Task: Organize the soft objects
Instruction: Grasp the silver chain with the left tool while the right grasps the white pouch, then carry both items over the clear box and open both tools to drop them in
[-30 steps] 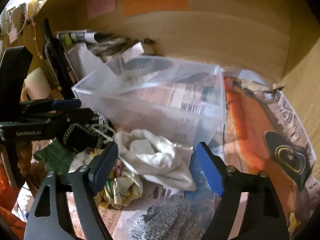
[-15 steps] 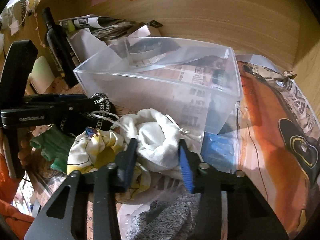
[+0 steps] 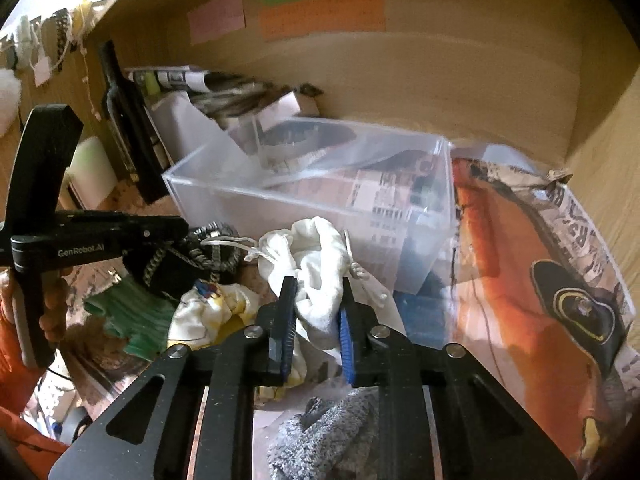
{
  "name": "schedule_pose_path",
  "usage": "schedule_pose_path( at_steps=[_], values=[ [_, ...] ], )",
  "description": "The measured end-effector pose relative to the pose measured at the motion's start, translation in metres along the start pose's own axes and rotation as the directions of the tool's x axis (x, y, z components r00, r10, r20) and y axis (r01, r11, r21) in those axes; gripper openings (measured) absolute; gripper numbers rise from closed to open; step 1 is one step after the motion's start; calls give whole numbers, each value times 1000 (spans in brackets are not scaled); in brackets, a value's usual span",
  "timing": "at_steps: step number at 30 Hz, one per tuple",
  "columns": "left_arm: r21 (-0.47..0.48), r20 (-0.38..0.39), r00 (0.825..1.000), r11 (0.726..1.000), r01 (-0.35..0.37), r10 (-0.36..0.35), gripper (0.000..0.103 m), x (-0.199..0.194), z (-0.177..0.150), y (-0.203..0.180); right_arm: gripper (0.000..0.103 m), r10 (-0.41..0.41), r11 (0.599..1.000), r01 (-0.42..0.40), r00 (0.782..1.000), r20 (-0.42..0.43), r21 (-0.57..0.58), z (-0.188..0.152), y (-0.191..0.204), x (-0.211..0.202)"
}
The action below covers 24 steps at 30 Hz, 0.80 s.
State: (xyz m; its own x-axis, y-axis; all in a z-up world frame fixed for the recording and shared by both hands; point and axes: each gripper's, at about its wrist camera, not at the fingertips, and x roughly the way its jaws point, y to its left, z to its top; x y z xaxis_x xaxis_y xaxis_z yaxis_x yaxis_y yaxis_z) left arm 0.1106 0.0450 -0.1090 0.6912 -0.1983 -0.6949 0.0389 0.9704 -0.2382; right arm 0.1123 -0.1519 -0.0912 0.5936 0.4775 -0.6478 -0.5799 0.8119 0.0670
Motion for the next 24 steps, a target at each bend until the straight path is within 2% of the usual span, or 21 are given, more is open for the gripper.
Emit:
schedule_pose_path(
  at_steps=[4, 7, 9, 11, 13, 15, 17, 22, 24],
  values=[
    [35, 46, 999, 999, -22, 21, 2, -17, 3, -7, 17, -5, 1000, 6, 999, 46, -6, 4, 2, -13],
    [50, 39, 999, 998, -27, 25, 6, -19, 8, -11, 17, -5, 1000, 5, 997, 77, -2, 7, 2, -23],
    [58, 15, 1000, 998, -18, 18, 21, -15, 11, -11, 17, -7, 1000, 7, 995, 96, 5, 9, 1, -28],
    [56, -11, 1000, 998, -6, 7, 46, -10, 11, -12, 17, -13, 1000, 11, 994, 108, 16, 9, -2, -33],
    [58, -31, 999, 998, 6, -4, 58, -5, 8, -15, 17, -18, 1000, 15, 993, 114, 25, 9, -4, -35],
    [74, -53, 999, 997, 12, -8, 66, 0, 5, -19, 17, -19, 999, 15, 993, 114, 35, 7, -7, -36],
    [96, -69, 997, 995, -17, 23, 76, 10, 4, -24, 17, -17, 999, 12, 994, 111, 45, 5, -9, -35],
    [139, -94, 990, 986, -95, 108, 76, 36, 1, -27, 17, -12, 998, 6, 994, 112, 59, 4, -13, -36],
    [134, -102, 989, 986, -97, 111, 66, 42, 0, -23, 17, -12, 998, 5, 993, 115, 63, 4, -14, -37]
  ],
)
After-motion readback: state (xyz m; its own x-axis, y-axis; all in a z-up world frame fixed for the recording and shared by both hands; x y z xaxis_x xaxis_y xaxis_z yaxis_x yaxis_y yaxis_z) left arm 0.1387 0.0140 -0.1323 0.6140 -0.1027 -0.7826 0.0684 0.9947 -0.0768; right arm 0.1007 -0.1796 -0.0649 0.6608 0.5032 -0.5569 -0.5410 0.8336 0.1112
